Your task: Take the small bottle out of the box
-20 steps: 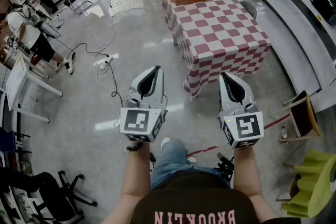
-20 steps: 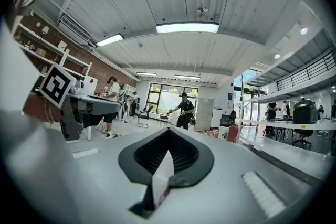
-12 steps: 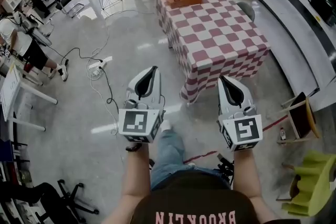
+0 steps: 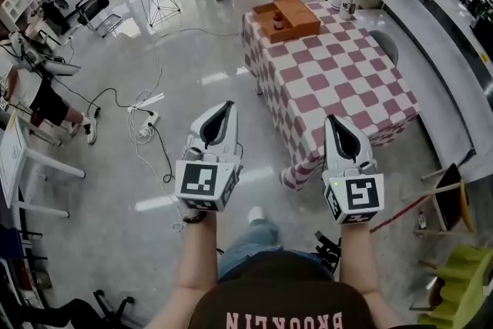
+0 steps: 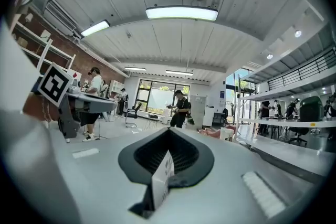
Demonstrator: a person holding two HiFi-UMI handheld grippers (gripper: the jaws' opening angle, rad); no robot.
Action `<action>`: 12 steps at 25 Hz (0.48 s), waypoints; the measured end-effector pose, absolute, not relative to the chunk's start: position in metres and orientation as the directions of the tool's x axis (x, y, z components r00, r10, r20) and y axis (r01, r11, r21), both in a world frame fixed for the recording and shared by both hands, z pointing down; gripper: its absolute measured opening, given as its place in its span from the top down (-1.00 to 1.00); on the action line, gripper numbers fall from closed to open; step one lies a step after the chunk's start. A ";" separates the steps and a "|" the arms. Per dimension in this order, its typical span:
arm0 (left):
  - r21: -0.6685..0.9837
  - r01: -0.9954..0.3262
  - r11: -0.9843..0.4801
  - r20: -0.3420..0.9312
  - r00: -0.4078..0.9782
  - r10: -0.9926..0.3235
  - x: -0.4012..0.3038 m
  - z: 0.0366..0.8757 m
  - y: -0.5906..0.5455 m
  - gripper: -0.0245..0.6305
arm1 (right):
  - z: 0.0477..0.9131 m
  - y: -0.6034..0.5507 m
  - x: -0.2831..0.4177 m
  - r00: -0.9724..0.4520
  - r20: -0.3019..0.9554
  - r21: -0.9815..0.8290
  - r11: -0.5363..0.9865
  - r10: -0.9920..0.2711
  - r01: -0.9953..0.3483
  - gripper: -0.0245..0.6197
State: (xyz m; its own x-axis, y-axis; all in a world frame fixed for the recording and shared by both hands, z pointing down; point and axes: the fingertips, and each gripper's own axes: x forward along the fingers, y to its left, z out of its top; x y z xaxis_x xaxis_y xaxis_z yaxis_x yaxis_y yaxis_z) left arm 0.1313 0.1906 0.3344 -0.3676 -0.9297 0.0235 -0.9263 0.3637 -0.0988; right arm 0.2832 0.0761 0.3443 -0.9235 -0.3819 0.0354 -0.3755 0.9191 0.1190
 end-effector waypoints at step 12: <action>-0.070 -0.942 0.328 0.023 -0.330 -0.944 -0.011 0.333 0.139 0.93 | 0.343 0.017 0.130 -0.920 0.020 0.094 0.917 -0.391 -0.387 0.92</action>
State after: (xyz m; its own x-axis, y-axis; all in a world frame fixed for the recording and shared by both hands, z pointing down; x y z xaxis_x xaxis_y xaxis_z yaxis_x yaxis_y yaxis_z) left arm -0.0110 0.1385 0.3328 -0.3301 -0.9437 0.0227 -0.9421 0.3279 -0.0697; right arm 0.1303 0.0174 0.3434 -0.9204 -0.3906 0.0198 -0.3872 0.9172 0.0937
